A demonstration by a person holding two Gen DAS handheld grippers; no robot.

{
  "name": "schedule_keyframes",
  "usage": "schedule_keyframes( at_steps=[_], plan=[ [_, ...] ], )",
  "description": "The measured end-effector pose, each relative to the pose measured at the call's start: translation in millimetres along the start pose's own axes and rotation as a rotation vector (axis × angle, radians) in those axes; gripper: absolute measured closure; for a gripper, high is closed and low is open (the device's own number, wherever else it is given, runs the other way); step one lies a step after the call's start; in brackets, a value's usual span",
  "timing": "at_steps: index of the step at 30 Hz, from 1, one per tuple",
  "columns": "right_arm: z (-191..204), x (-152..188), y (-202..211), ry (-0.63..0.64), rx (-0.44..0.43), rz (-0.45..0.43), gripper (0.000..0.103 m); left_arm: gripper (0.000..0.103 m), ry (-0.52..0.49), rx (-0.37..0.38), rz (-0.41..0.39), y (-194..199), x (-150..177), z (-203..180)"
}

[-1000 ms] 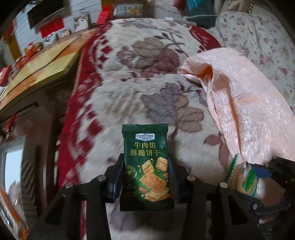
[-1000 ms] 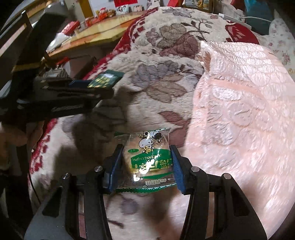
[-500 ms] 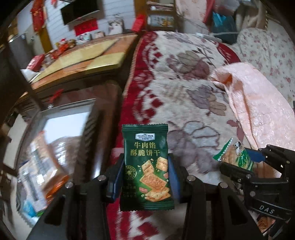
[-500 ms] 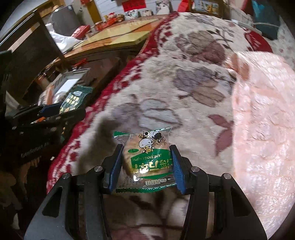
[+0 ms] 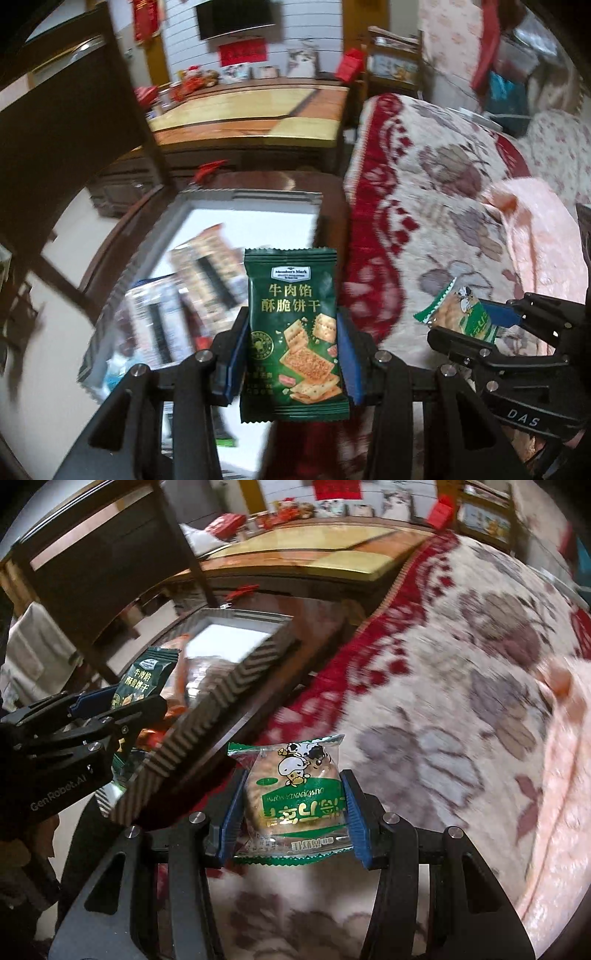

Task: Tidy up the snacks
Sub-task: 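Carry the green cracker packet and cow-print bun bag with both grippers to the tray, then lower both packets into the tray and open both grippers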

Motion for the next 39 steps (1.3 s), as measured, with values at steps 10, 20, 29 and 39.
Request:
schedule_keyframes(
  at_steps=[10,20,29,39],
  plan=[
    [65.7,-40.5,-32.2,0.126,-0.079,0.007,0.054,0.057,0.164,-0.111,0.039,-9.8,18.8,78.9],
    [123.3,-66.2,-78.9,0.243,-0.126,0.049,0.054,0.057,0.253,-0.161,0.086,-26.2,36.8,117.4],
    [162.1,-81.1,-104.7,0.368,-0.107,0.05,0.054,0.057,0.288,-0.18,0.115,-35.1,43.4,132.4],
    [169.7,-88.2,-105.5,0.34,-0.142,0.039,0.052,0.044,0.301,-0.204,0.129,-39.6,44.8,133.4]
  ],
)
Point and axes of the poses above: each gripper's, at about its wrist camera, not at the fingertips, and y roughly against the way its jaws point, z to its left, x to its underside, the point moved 2 cm from there along -y, roughly the way its jaws point, and after that the axes turned 5 degrees about -z, right-handed, at the moved point
